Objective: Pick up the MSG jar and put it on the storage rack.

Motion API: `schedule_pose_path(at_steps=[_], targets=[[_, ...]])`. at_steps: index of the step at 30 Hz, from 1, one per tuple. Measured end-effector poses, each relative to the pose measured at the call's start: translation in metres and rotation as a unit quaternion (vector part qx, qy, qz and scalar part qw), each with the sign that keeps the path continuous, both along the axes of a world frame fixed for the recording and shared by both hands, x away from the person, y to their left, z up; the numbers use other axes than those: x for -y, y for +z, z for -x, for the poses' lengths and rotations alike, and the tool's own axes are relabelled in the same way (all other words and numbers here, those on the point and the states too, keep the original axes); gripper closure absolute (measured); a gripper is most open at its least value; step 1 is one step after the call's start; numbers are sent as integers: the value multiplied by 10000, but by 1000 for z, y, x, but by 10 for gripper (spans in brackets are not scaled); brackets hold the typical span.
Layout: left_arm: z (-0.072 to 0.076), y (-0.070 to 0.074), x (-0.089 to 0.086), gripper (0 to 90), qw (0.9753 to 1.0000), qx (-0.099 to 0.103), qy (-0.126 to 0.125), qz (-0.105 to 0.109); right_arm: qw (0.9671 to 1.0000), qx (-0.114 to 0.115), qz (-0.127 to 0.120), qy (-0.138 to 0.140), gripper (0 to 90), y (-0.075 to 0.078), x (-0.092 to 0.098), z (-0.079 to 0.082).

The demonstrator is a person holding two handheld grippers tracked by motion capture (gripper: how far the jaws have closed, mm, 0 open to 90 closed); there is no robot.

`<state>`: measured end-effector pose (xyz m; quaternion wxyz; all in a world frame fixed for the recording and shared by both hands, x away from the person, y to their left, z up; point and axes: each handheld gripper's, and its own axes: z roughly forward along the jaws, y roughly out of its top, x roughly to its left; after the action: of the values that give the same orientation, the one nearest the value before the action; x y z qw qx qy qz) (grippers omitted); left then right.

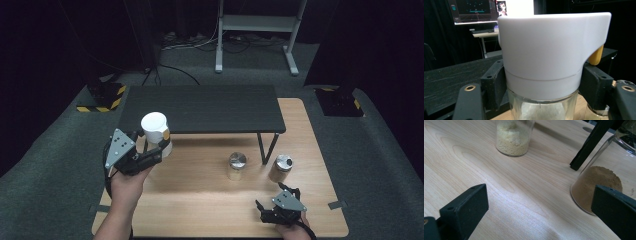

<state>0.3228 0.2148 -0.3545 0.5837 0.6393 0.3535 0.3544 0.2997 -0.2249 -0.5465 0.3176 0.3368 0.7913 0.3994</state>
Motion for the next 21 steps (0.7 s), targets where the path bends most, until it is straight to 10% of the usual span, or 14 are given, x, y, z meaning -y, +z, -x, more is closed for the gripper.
schedule_pose_path(at_steps=[21], targets=[[-22,16,4,305,10000,50,57,34,10000,-1,-16,19,2,0,0,0]])
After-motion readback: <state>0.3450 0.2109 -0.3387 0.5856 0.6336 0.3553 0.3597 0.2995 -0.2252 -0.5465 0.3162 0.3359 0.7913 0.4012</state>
